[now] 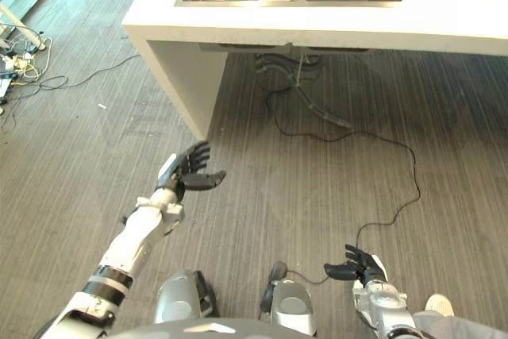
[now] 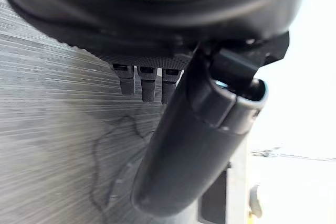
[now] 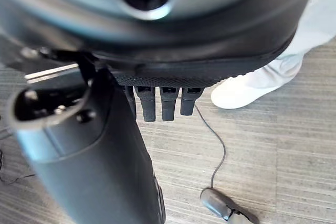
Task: Place the dishes in the dishwasher.
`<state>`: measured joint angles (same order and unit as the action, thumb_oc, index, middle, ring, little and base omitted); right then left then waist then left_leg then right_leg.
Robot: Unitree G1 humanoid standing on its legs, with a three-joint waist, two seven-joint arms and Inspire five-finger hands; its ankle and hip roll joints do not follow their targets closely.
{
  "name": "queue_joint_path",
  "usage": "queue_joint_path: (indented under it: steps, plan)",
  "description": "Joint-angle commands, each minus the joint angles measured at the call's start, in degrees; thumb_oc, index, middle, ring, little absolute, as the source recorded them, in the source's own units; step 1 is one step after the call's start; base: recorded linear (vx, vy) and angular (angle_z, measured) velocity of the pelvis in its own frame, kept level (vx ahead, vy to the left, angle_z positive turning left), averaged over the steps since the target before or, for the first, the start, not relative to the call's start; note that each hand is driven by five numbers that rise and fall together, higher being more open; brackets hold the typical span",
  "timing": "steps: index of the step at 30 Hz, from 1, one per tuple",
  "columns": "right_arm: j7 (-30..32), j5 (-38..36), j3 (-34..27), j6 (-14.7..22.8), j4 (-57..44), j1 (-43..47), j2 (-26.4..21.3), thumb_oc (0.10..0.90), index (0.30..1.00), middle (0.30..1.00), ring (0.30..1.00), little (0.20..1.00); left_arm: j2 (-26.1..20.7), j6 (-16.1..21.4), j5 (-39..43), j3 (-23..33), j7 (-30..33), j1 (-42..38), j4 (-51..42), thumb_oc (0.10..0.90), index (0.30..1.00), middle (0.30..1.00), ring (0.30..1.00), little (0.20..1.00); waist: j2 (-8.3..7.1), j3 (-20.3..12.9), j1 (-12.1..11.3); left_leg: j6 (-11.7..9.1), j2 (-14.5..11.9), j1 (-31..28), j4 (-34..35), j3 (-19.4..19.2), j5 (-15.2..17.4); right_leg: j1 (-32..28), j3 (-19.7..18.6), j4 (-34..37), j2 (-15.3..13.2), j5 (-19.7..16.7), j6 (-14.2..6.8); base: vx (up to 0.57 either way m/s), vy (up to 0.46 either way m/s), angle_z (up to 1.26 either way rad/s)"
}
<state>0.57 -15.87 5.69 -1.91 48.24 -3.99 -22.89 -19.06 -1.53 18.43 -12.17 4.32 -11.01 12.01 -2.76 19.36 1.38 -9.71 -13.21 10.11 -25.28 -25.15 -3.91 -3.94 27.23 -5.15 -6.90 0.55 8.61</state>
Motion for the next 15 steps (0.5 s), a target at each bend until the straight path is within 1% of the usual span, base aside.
queue_joint_path:
  steps: [1, 3, 4, 5, 6, 7, 8, 10, 12, 14, 15]
  plan:
    - [-2.06, 0.56, 1.75, 2.23, 0.00, -1.39, -2.45, 0.800, 0.900, 0.900, 0.900, 0.900, -3.85, 8.03, -1.49, 3.19, 0.48, -6.60, -7.91, 0.800, 0.900, 0.900, 0.900, 0.900, 1.19, -2.61, -1.26, 1.02, 2.37, -1.69, 10.16, 2.95, -0.56, -1.95, -2.88, 8.45, 0.00, 2.17, -15.47, 0.38, -0.056, -0.07]
    - [-2.50, 0.85, 2.52, 2.47, 1.32, -0.91, -1.76, 0.800, 0.900, 0.900, 0.900, 0.900, -4.17, 8.65, -1.45, 4.19, 0.78, -6.62, -9.86, 0.800, 0.900, 0.900, 0.900, 0.900, 0.97, -2.59, -2.12, 0.43, 3.02, -0.43, 14.56, 5.76, -2.78, -3.44, -3.56, 8.93, 0.43, 2.84, -15.73, 0.33, -0.047, -0.32]
    - [-2.50, 0.85, 2.56, 2.50, 1.37, -0.87, -1.74, 0.800, 0.900, 0.900, 0.900, 0.900, -4.19, 8.62, -1.45, 4.22, 0.77, -6.58, -9.91, 0.800, 0.900, 0.900, 0.900, 0.900, 0.91, -2.57, -2.07, 0.43, 3.12, -0.55, 14.79, 5.76, -2.91, -3.49, -3.52, 8.95, 0.38, 2.85, -15.74, 0.18, -0.022, -0.35]
    - [-2.72, 1.05, 2.92, 2.63, 1.46, -0.83, -1.38, 0.800, 0.900, 0.900, 0.900, 0.900, -4.43, 8.85, -1.65, 4.64, 0.88, -6.46, -10.82, 0.800, 0.900, 0.900, 0.900, 0.900, 0.83, -2.59, -2.29, 0.27, 3.51, -0.46, 16.42, 6.43, -3.66, -3.86, -4.09, 9.05, 0.76, 3.07, -15.73, 0.27, -0.013, -0.29]
    - [-3.36, 1.35, 3.66, 2.80, 2.13, -0.35, -0.72, 0.800, 0.900, 0.900, 0.900, 0.900, -5.18, 9.43, -1.78, 5.76, 0.46, -5.87, -12.95, 0.800, 0.900, 0.900, 0.900, 0.900, 0.77, -2.96, -2.39, 0.44, 3.73, -1.41, 18.33, 5.27, -3.73, -4.66, -5.23, 9.02, 1.76, 3.78, -15.69, 0.27, -0.011, -0.26]
    - [-3.36, 1.34, 3.71, 2.82, 2.16, -0.33, -0.72, 0.800, 0.900, 0.900, 0.900, 0.900, -5.20, 9.38, -1.78, 5.81, 0.45, -5.79, -13.03, 0.800, 0.900, 0.900, 0.900, 0.900, 0.72, -2.91, -2.46, 0.44, 3.77, -1.61, 18.50, 5.14, -3.78, -4.70, -5.34, 9.00, 1.72, 3.79, -15.70, 0.40, 0.016, -0.28]
    - [-3.68, 1.35, 3.80, 2.74, 2.00, -0.69, -0.07, 0.800, 0.900, 0.900, 0.900, 0.900, -6.03, 9.51, -1.98, 6.68, 0.10, -4.45, -15.62, 0.800, 0.900, 0.900, 0.900, 0.900, 0.54, -3.54, -2.50, 0.93, 4.03, -3.27, 18.97, 3.56, -3.69, -5.89, -5.86, 8.83, 2.43, 4.97, -15.42, 0.28, 0.039, -0.54]
    - [-3.88, 1.44, 3.60, 2.74, 2.60, -0.64, 0.37, 0.800, 0.900, 0.900, 0.900, 0.900, -6.63, 9.78, -2.11, 7.51, -0.23, -3.44, -17.44, 0.800, 0.900, 0.900, 0.900, 0.900, 0.16, -4.33, -2.53, 1.27, 4.29, -3.80, 18.95, 2.22, -2.99, -6.56, -6.16, 8.32, 2.40, 6.12, -15.52, 0.32, 0.087, -0.22]
    - [-4.20, 1.65, 3.38, 2.64, 3.09, -0.71, 0.73, 0.800, 0.900, 0.900, 0.900, 0.900, -7.35, 9.83, -2.43, 8.27, -0.24, -2.84, -18.98, 0.800, 0.900, 0.900, 0.900, 0.900, -0.27, -4.98, -2.53, 2.07, 4.71, -4.13, 18.58, 1.18, -1.75, -6.90, -6.67, 7.24, 2.08, 6.99, -15.72, 0.25, 0.113, -0.18]
    - [-4.47, 2.32, 3.36, 2.60, 4.16, -0.73, 1.17, 0.800, 0.900, 0.900, 0.900, 0.900, -8.12, 10.04, -3.16, 9.21, -0.19, -2.59, -20.96, 0.800, 0.900, 0.900, 0.900, 0.900, -0.72, -5.74, -2.69, 3.39, 5.80, -4.73, 18.88, 0.26, 0.25, -6.85, -7.37, 4.78, 1.63, 7.92, -16.24, 0.21, 0.125, -0.10]
    - [-4.47, 2.33, 3.39, 2.62, 4.19, -0.71, 1.19, 0.800, 0.900, 0.900, 0.900, 0.900, -8.13, 9.99, -3.17, 9.24, -0.19, -2.54, -21.03, 0.800, 0.900, 0.900, 0.900, 0.900, -0.76, -5.75, -2.73, 3.43, 5.82, -4.75, 18.85, 0.18, 0.32, -6.78, -7.44, 4.62, 1.55, 8.02, -16.28, 0.24, 0.174, -0.53]
